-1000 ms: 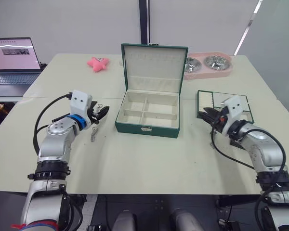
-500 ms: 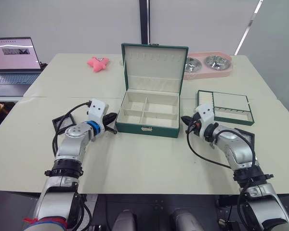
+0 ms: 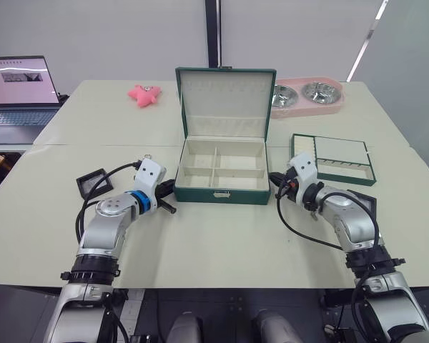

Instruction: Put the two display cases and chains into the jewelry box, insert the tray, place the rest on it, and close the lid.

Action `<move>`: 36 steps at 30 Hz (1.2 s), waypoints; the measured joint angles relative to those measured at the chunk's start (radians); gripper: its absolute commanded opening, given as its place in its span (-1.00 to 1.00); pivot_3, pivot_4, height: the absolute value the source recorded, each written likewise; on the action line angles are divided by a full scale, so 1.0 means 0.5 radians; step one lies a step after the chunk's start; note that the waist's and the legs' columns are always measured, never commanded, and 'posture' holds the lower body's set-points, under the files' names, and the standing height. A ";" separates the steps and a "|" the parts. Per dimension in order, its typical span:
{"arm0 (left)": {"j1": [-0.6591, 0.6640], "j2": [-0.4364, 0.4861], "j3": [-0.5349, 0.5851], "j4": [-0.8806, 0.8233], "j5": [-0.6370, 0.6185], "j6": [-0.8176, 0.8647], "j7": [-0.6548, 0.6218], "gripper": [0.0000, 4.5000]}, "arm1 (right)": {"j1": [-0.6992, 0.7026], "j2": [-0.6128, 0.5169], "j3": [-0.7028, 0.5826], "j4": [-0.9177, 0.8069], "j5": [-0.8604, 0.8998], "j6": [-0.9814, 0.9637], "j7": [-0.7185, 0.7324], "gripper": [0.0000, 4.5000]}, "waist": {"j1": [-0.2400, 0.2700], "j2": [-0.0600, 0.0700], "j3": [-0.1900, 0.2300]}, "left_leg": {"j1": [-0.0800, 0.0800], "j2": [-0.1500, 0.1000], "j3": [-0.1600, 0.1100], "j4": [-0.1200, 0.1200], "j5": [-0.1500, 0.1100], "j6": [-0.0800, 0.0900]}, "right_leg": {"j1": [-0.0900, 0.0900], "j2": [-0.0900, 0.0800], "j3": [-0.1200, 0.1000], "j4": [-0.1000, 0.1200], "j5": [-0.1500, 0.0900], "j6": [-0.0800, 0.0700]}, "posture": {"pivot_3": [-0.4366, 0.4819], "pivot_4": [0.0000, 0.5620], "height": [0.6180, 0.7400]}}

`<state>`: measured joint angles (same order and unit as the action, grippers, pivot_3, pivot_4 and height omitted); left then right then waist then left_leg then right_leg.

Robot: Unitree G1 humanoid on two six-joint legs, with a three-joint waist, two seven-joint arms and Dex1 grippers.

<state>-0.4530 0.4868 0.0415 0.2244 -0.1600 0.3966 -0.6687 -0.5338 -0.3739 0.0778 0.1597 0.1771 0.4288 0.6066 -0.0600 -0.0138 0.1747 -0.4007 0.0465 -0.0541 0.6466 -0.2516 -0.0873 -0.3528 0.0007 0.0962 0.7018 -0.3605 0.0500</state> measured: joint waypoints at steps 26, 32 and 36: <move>0.108 0.012 0.014 -0.195 0.000 0.123 -0.034 -0.99 | 0.063 0.001 -0.022 -0.102 0.000 0.071 0.009 -1.00 | 0.002 0.000 0.000 | 0.000 0.000 0.000 -0.001 0.000 0.000 | 0.000 0.000 0.000 -0.001 0.000 0.000 | -0.05 -0.47 1.00; 0.108 0.016 0.027 -0.186 0.001 0.114 -0.032 -0.99 | 0.081 -0.014 -0.034 -0.102 0.003 0.071 0.013 -1.00 | 0.003 0.000 0.000 | 0.000 0.000 0.000 -0.001 0.000 0.000 | 0.000 0.000 0.000 -0.001 0.000 0.000 | -0.05 -0.47 1.00; 0.109 0.046 0.069 -0.142 -0.017 0.111 -0.026 -0.99 | 0.103 -0.030 -0.064 -0.104 0.050 0.074 0.058 -1.00 | 0.002 0.000 0.000 | 0.000 0.000 0.000 -0.001 0.000 0.000 | 0.000 0.000 0.000 -0.001 0.000 0.000 | -0.05 -0.47 1.00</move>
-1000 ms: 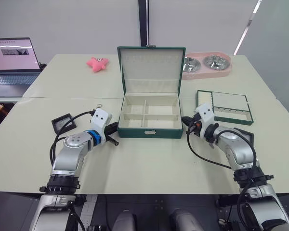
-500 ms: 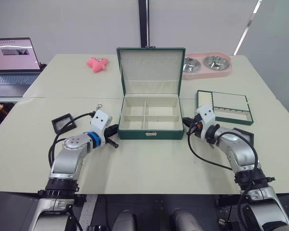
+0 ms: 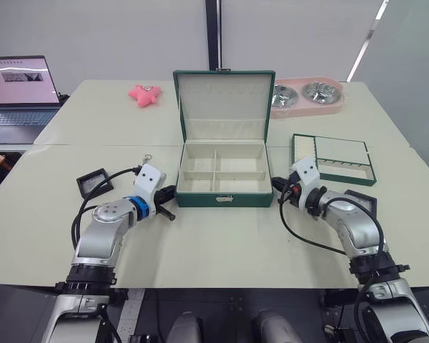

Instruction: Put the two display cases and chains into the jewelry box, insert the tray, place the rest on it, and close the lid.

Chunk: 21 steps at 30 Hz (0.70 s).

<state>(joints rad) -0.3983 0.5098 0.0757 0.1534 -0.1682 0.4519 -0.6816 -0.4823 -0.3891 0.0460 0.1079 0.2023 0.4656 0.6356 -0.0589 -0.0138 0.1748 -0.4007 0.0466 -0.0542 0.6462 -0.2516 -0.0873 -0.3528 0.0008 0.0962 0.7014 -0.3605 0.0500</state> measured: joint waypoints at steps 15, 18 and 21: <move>0.402 0.516 0.567 -0.069 -0.385 0.091 -0.297 0.09 | 0.371 -0.602 -0.535 -0.122 0.394 0.087 0.433 -0.18 | 0.005 0.000 0.001 | 0.000 0.000 0.000 -0.003 0.000 0.001 | 0.001 -0.001 0.000 -0.007 0.000 0.000 | -0.05 -0.47 1.00; 0.526 0.662 0.724 0.034 -0.410 0.044 -0.358 0.54 | 0.506 -0.809 -0.688 0.006 0.411 -0.018 0.586 0.22 | 0.003 0.000 0.001 | 0.001 0.000 0.001 -0.003 0.000 0.001 | 0.002 0.000 0.001 -0.007 0.000 0.000 | -0.05 -0.47 1.00; 0.644 0.786 0.861 0.188 -0.398 -0.033 -0.372 0.95 | 0.608 -0.976 -0.808 0.191 0.408 -0.118 0.707 0.59 | 0.001 -0.001 0.002 | 0.002 0.000 0.001 -0.004 -0.001 0.001 | 0.002 0.000 0.001 -0.007 0.000 0.000 | -0.05 -0.47 1.00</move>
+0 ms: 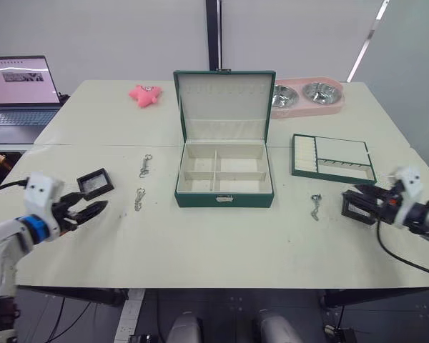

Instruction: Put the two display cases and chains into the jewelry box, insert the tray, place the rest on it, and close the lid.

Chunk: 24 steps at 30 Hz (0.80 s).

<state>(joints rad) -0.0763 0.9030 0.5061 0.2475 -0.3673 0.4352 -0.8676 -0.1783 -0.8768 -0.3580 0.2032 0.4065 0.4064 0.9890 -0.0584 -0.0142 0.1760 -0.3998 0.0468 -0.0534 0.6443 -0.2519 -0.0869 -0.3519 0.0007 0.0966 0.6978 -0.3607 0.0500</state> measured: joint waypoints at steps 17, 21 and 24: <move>0.216 0.242 0.201 0.716 0.133 -0.511 -0.030 1.00 | 0.058 -0.153 -0.099 0.639 -0.094 -0.400 0.112 0.99 | -0.004 -0.001 0.002 | 0.001 0.000 0.002 -0.001 0.000 0.000 | 0.000 0.000 0.001 0.000 0.000 0.000 | -0.05 -0.47 1.00; 0.203 0.243 0.201 0.784 0.142 -0.555 -0.026 1.00 | 0.058 -0.153 -0.099 0.700 -0.111 -0.447 0.112 0.99 | -0.006 -0.001 0.002 | 0.001 0.001 0.003 -0.001 0.000 0.000 | 0.000 0.000 0.001 0.001 0.000 0.000 | -0.05 -0.47 1.00; 0.179 0.244 0.200 0.823 0.152 -0.588 -0.024 1.00 | 0.056 -0.152 -0.098 0.701 -0.125 -0.455 0.112 0.99 | -0.007 -0.001 0.002 | 0.001 0.001 0.003 -0.001 0.000 0.000 | 0.000 0.000 0.001 0.001 0.000 0.000 | -0.05 -0.47 1.00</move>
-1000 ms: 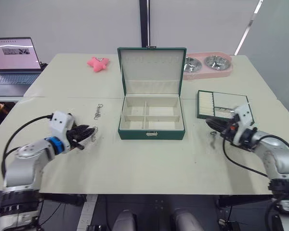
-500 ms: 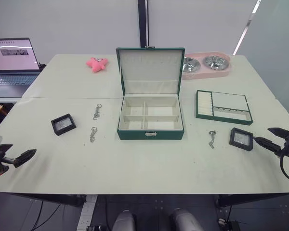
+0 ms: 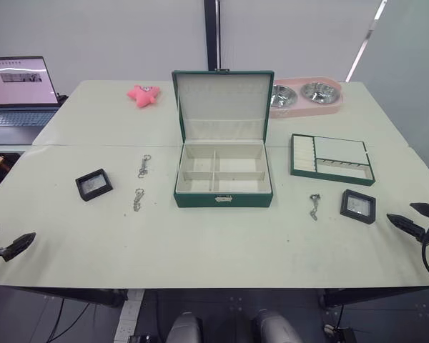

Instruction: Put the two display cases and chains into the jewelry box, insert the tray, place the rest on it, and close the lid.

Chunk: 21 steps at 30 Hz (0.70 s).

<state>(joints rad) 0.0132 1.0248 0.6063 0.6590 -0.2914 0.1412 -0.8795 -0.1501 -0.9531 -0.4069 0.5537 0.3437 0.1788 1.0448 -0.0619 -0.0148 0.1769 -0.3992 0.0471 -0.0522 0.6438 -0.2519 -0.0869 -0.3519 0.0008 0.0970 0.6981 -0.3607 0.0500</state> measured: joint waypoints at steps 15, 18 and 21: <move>-0.081 -0.141 -0.141 -0.165 -0.009 -0.075 -0.019 1.00 | 0.003 0.101 0.002 -0.365 0.124 0.144 0.006 0.99 | 0.004 0.001 0.000 | 0.000 0.000 -0.001 0.001 0.000 0.000 | 0.001 0.000 0.000 0.003 0.000 0.000 | -0.05 -0.47 1.00; -0.180 -0.188 -0.191 -0.283 -0.053 -0.027 -0.059 1.00 | -0.061 0.174 0.057 -0.789 0.301 0.347 -0.005 0.99 | 0.003 0.000 0.000 | -0.001 0.002 -0.003 0.002 0.000 0.000 | 0.000 0.002 -0.001 0.005 0.000 0.000 | -0.05 -0.47 1.00; -0.294 -0.180 -0.236 -0.336 -0.071 0.010 -0.107 1.00 | -0.202 0.259 0.184 -1.242 0.478 0.572 -0.061 0.99 | 0.001 0.001 0.000 | -0.001 0.001 -0.003 0.002 0.000 0.000 | 0.001 0.002 -0.001 0.005 0.000 0.000 | -0.05 -0.47 1.00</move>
<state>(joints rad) -0.1338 0.9347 0.4884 0.4911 -0.3270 0.1464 -0.9328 -0.2510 -0.8234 -0.3148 -0.0673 0.5829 0.4646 1.0144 -0.0614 -0.0145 0.1767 -0.3996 0.0478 -0.0537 0.6447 -0.2518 -0.0871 -0.3516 0.0017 0.0966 0.7005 -0.3606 0.0499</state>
